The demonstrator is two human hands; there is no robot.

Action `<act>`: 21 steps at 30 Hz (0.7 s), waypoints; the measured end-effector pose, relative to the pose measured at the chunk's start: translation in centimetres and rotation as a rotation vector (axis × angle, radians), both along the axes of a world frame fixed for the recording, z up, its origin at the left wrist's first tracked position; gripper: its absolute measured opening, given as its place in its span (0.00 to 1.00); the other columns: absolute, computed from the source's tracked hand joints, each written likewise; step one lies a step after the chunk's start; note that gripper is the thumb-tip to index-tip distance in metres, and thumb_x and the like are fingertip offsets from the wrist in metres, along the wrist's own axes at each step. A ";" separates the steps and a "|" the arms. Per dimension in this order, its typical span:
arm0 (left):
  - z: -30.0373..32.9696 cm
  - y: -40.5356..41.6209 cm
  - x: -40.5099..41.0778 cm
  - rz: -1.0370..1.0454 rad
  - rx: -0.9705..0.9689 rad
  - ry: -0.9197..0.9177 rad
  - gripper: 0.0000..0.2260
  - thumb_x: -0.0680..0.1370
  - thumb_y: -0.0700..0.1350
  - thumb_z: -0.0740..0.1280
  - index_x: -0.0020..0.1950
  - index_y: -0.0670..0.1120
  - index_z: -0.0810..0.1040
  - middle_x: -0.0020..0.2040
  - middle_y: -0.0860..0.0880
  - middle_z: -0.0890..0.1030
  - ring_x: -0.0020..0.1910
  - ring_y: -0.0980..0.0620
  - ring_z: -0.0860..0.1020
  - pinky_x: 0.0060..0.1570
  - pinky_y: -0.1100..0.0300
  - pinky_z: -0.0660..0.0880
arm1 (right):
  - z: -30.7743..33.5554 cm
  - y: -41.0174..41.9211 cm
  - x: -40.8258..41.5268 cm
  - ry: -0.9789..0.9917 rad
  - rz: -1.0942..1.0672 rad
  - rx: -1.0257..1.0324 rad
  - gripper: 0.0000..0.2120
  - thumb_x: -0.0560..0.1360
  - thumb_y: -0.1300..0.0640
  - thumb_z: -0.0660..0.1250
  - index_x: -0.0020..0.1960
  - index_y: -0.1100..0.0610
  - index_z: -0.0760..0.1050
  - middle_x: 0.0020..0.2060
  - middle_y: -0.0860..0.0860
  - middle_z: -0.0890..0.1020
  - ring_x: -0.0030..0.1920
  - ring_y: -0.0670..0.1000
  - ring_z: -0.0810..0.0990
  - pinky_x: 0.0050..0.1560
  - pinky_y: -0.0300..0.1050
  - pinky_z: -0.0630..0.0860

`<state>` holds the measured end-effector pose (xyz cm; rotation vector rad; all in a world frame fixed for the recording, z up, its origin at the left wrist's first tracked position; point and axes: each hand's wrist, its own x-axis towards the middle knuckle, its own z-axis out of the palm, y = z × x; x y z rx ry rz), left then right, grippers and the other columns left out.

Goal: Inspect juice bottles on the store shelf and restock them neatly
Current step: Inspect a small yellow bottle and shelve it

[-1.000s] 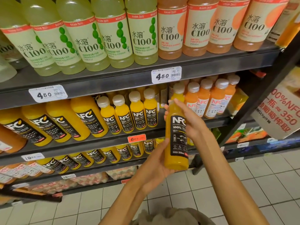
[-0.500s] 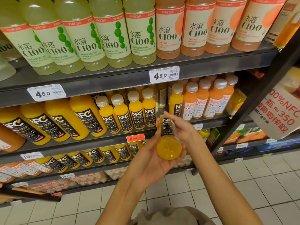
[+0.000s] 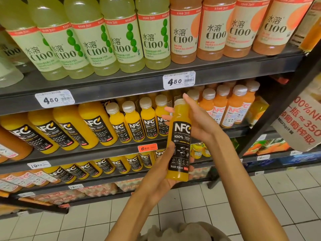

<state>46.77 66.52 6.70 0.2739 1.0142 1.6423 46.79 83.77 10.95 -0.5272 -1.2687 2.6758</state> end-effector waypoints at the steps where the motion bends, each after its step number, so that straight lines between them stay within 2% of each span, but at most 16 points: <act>1: -0.2 0.0 0.0 0.002 -0.020 0.041 0.25 0.66 0.60 0.73 0.58 0.48 0.80 0.50 0.41 0.82 0.43 0.46 0.82 0.41 0.54 0.79 | 0.1 0.0 0.2 -0.012 -0.007 0.046 0.22 0.77 0.44 0.60 0.64 0.57 0.66 0.47 0.56 0.85 0.46 0.56 0.85 0.43 0.49 0.82; 3: -0.5 -0.2 -0.1 0.014 -0.078 0.174 0.23 0.65 0.60 0.74 0.58 0.54 0.79 0.55 0.45 0.83 0.51 0.48 0.82 0.44 0.56 0.80 | 0.3 -0.2 0.6 0.047 -0.043 0.152 0.16 0.79 0.46 0.60 0.59 0.57 0.71 0.41 0.53 0.84 0.42 0.53 0.84 0.45 0.49 0.80; 4: -0.5 -0.2 -0.2 0.015 -0.115 0.278 0.22 0.65 0.59 0.74 0.58 0.58 0.79 0.55 0.50 0.83 0.54 0.52 0.81 0.46 0.59 0.79 | 0.4 -0.4 0.9 0.117 -0.054 0.193 0.15 0.78 0.47 0.62 0.59 0.57 0.72 0.40 0.52 0.83 0.40 0.52 0.83 0.45 0.48 0.78; 6: -0.4 0.0 -0.5 0.010 -0.172 0.506 0.22 0.66 0.55 0.75 0.59 0.62 0.75 0.55 0.57 0.82 0.55 0.60 0.79 0.49 0.64 0.77 | 1.0 -0.9 1.5 0.254 -0.041 0.279 0.18 0.75 0.47 0.66 0.60 0.56 0.73 0.41 0.52 0.82 0.41 0.50 0.81 0.44 0.45 0.78; 8: -0.1 0.5 -1.2 0.057 -0.201 0.652 0.24 0.68 0.46 0.76 0.59 0.61 0.71 0.54 0.57 0.82 0.53 0.63 0.79 0.46 0.66 0.77 | 1.9 -1.6 2.3 0.353 0.003 0.397 0.24 0.71 0.45 0.71 0.62 0.55 0.73 0.45 0.52 0.82 0.45 0.49 0.80 0.45 0.43 0.78; 10: 0.1 0.9 -2.0 0.136 -0.186 0.731 0.24 0.69 0.40 0.76 0.57 0.59 0.71 0.52 0.56 0.81 0.50 0.63 0.80 0.43 0.70 0.76 | 2.7 -2.1 3.1 0.407 0.046 0.584 0.28 0.70 0.41 0.70 0.65 0.53 0.71 0.50 0.48 0.82 0.52 0.47 0.79 0.50 0.40 0.76; 12: 0.2 1.1 -2.7 0.193 -0.158 0.795 0.25 0.68 0.37 0.76 0.56 0.59 0.71 0.50 0.57 0.81 0.48 0.64 0.80 0.42 0.71 0.75 | 3.1 -2.4 3.8 0.439 0.116 0.707 0.27 0.71 0.41 0.67 0.66 0.51 0.69 0.54 0.45 0.81 0.56 0.44 0.77 0.52 0.36 0.73; 14: 0.3 1.0 -3.1 0.231 -0.139 0.863 0.26 0.68 0.36 0.75 0.54 0.61 0.71 0.48 0.58 0.81 0.47 0.65 0.79 0.40 0.72 0.75 | 3.5 -2.4 4.6 0.460 0.182 0.744 0.23 0.73 0.45 0.66 0.65 0.51 0.68 0.57 0.45 0.80 0.60 0.46 0.76 0.54 0.38 0.73; 16: 0.3 0.9 -3.4 0.248 -0.122 0.910 0.27 0.68 0.34 0.75 0.55 0.61 0.71 0.52 0.55 0.80 0.47 0.66 0.78 0.39 0.73 0.75 | 3.7 -2.6 5.1 0.496 0.231 0.761 0.18 0.74 0.51 0.68 0.62 0.49 0.70 0.56 0.46 0.79 0.60 0.49 0.76 0.56 0.41 0.73; 18: 0.3 1.1 -3.6 0.245 -0.116 0.926 0.28 0.67 0.32 0.75 0.60 0.55 0.72 0.58 0.48 0.77 0.51 0.62 0.77 0.40 0.74 0.74 | 3.9 -2.7 5.5 0.553 0.271 0.789 0.18 0.72 0.54 0.71 0.60 0.51 0.71 0.54 0.47 0.79 0.59 0.53 0.76 0.58 0.46 0.73; 19: 0.3 1.1 -3.7 0.238 -0.117 0.928 0.29 0.66 0.32 0.75 0.63 0.49 0.73 0.60 0.45 0.77 0.52 0.59 0.77 0.41 0.73 0.74 | 3.9 -2.7 5.6 0.578 0.289 0.804 0.18 0.72 0.53 0.71 0.59 0.53 0.71 0.53 0.50 0.78 0.58 0.55 0.76 0.58 0.49 0.73; 20: 0.3 1.2 -3.7 0.230 -0.119 0.930 0.29 0.66 0.33 0.76 0.65 0.44 0.72 0.60 0.44 0.77 0.53 0.57 0.77 0.41 0.73 0.75 | 4.0 -2.8 5.6 0.595 0.301 0.815 0.18 0.72 0.53 0.71 0.59 0.55 0.71 0.52 0.52 0.78 0.57 0.57 0.77 0.58 0.51 0.73; 21: 0.3 1.1 -3.8 0.222 -0.113 0.931 0.30 0.66 0.33 0.76 0.65 0.45 0.72 0.60 0.45 0.78 0.54 0.56 0.77 0.42 0.73 0.75 | 4.0 -2.7 5.6 0.602 0.304 0.816 0.18 0.72 0.53 0.71 0.58 0.56 0.71 0.52 0.53 0.78 0.57 0.58 0.77 0.58 0.52 0.73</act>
